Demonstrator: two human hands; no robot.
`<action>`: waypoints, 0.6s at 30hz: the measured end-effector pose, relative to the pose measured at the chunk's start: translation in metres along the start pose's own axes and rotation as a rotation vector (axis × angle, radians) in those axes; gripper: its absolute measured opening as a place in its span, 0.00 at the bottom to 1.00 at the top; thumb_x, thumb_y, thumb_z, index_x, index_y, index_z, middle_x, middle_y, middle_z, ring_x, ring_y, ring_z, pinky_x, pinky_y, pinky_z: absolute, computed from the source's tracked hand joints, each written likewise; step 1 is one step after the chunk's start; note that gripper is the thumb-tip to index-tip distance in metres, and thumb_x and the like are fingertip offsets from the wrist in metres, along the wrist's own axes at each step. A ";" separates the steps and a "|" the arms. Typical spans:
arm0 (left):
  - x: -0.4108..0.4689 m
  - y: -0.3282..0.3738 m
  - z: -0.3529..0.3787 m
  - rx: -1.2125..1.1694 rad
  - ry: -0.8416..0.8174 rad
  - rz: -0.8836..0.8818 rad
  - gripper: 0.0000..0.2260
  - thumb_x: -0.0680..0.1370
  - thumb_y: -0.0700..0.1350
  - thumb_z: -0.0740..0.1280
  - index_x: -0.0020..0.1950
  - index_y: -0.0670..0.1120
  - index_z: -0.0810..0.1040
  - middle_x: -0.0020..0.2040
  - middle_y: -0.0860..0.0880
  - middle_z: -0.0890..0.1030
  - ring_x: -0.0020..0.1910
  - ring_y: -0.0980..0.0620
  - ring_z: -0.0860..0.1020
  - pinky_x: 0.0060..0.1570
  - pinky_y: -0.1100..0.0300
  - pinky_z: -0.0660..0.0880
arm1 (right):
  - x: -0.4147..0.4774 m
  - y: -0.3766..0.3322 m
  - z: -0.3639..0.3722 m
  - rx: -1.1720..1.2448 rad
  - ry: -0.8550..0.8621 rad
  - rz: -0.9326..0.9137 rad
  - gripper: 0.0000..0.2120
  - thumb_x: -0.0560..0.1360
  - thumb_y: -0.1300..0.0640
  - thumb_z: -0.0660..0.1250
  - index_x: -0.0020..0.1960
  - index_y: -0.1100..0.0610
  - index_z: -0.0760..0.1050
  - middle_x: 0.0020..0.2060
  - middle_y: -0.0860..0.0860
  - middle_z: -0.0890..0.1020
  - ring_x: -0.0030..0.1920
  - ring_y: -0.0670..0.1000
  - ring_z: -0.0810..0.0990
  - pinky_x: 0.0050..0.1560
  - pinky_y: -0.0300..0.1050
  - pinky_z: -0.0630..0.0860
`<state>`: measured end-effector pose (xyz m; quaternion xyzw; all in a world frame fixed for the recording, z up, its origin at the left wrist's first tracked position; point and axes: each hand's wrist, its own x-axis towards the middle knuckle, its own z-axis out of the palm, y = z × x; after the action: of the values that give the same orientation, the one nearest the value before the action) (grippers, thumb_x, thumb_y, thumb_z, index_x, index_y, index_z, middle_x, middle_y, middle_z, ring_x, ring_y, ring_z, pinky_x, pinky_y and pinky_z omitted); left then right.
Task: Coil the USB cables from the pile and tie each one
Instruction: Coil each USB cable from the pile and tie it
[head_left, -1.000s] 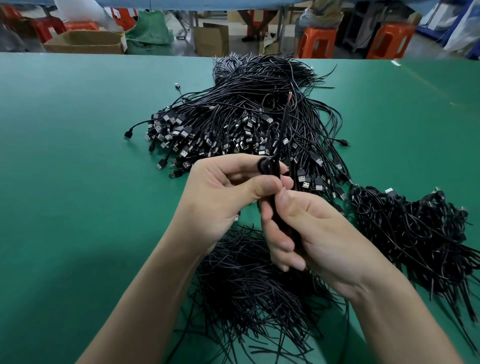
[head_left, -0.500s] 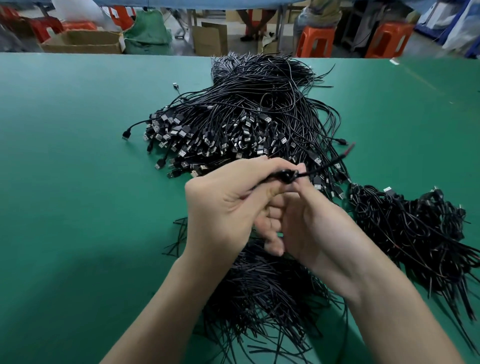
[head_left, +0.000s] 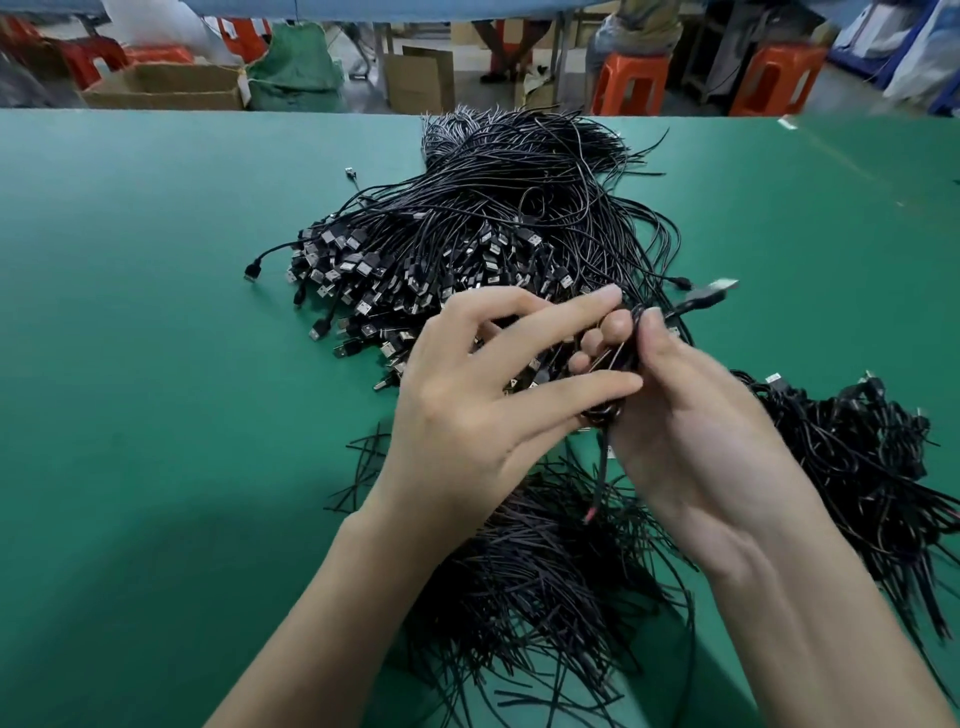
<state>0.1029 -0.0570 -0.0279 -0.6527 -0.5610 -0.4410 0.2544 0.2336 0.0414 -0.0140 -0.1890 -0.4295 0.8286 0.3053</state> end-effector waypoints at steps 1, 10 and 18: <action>0.001 -0.005 -0.001 -0.016 -0.055 -0.003 0.09 0.81 0.43 0.74 0.60 0.51 0.87 0.70 0.47 0.79 0.59 0.46 0.73 0.60 0.49 0.73 | -0.002 -0.003 -0.002 -0.044 0.030 -0.074 0.15 0.84 0.49 0.60 0.47 0.54 0.80 0.45 0.51 0.83 0.49 0.50 0.82 0.53 0.45 0.79; 0.003 -0.001 -0.001 -0.515 -0.136 -0.525 0.11 0.84 0.40 0.65 0.64 0.47 0.81 0.61 0.54 0.83 0.64 0.50 0.79 0.62 0.57 0.76 | -0.006 -0.002 0.007 -0.631 -0.004 -0.213 0.15 0.87 0.53 0.53 0.43 0.54 0.68 0.29 0.48 0.70 0.25 0.48 0.68 0.25 0.42 0.69; 0.000 -0.014 -0.010 -0.979 -0.370 -0.716 0.12 0.81 0.44 0.64 0.62 0.46 0.82 0.53 0.54 0.87 0.57 0.58 0.82 0.59 0.65 0.75 | -0.011 0.000 0.011 -0.581 -0.262 0.075 0.17 0.86 0.53 0.54 0.40 0.56 0.70 0.27 0.45 0.66 0.24 0.44 0.60 0.24 0.35 0.58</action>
<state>0.0868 -0.0620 -0.0252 -0.5309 -0.5125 -0.5842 -0.3380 0.2356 0.0277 -0.0078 -0.1758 -0.6764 0.6994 0.1499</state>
